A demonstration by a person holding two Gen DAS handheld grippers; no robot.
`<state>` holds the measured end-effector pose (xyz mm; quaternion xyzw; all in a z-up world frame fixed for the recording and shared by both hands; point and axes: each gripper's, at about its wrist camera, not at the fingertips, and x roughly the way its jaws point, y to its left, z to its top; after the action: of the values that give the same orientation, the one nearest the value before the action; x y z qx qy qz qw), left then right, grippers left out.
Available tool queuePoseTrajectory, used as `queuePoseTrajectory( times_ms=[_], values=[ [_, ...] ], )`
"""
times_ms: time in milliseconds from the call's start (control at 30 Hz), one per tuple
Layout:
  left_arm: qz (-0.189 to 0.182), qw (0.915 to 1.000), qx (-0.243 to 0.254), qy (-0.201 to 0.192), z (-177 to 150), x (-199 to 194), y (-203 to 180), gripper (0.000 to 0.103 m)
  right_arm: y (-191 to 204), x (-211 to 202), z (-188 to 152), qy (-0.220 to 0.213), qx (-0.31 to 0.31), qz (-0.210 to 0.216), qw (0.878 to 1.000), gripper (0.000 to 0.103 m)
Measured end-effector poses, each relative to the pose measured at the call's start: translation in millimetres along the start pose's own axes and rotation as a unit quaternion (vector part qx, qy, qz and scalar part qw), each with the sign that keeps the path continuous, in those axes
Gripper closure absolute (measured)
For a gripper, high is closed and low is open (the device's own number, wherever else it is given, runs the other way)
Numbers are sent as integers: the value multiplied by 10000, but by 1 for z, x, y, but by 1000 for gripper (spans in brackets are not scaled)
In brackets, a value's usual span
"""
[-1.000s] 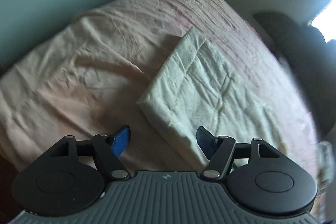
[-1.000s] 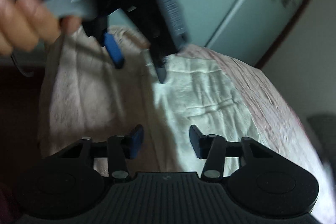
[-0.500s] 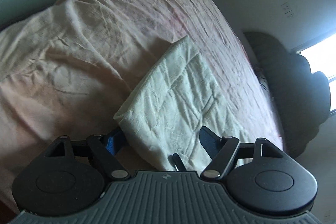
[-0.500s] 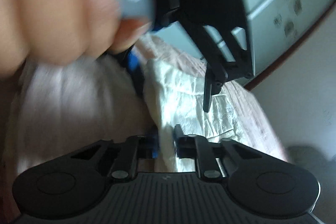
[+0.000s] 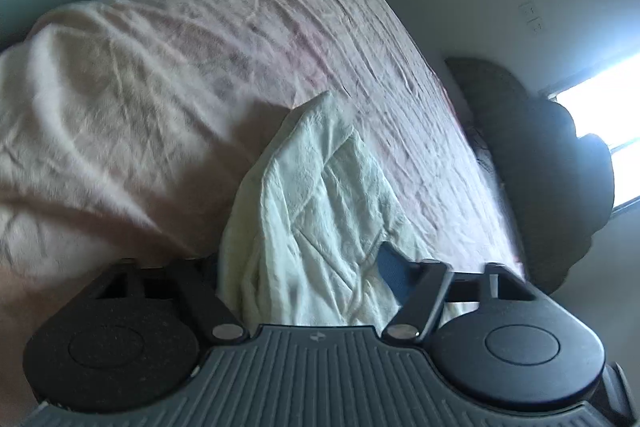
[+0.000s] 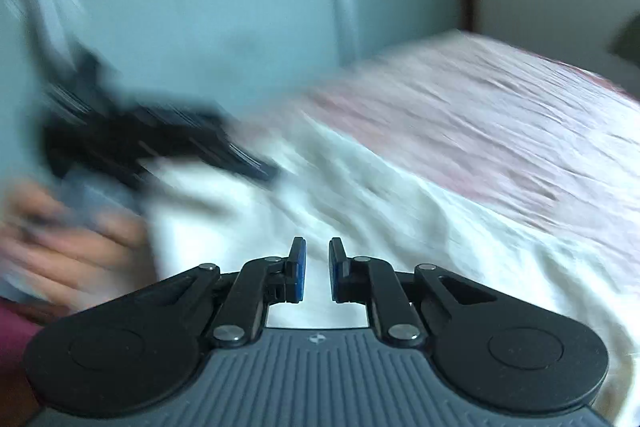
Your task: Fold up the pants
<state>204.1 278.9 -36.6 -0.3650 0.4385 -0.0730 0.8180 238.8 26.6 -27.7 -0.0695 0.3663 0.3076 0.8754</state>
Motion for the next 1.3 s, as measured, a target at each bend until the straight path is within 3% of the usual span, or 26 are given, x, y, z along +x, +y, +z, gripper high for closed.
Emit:
queuePoseTrajectory(
  times_ms=[33,100,267,433,500,633,800,967,1133,1233,1300],
  values=[
    [186,9997,138,7,0,1,-3,68,-1,17,-3,289,1,-67,9996,92],
    [597,9974,392,-24,-2,2,-10,85,-1,27,-6,227,-15,-8,9997,92],
    [706,9918,938,-498,-18,-30,-47,90,-4,8,11,-388,438,555,9967,91],
    [444,9804,1731,-828,-51,-60,-120,90,-7,-12,20,-609,481,698,9945,91],
    [471,9744,1986,-944,-68,-66,-147,90,-13,-25,21,-867,579,712,9920,91],
    [131,9682,2322,-922,-101,-67,-199,90,-35,-77,3,-1383,784,606,9854,91],
    [-364,9552,2880,-572,-158,-41,-267,88,-89,-141,-41,-1839,1362,355,9728,91],
    [-666,9372,3422,-38,-223,-1,-319,88,-144,-192,-95,-1936,1929,-188,9617,91],
    [-923,9210,3764,393,-275,40,-348,87,-192,-223,-151,-2003,2612,-506,9429,91],
    [-880,9215,3696,810,-291,74,-353,84,-210,-236,-179,-1816,2908,-733,9365,91],
    [-809,9173,3789,917,-300,92,-354,83,-221,-235,-194,-1737,3098,-773,9316,91]
  ],
)
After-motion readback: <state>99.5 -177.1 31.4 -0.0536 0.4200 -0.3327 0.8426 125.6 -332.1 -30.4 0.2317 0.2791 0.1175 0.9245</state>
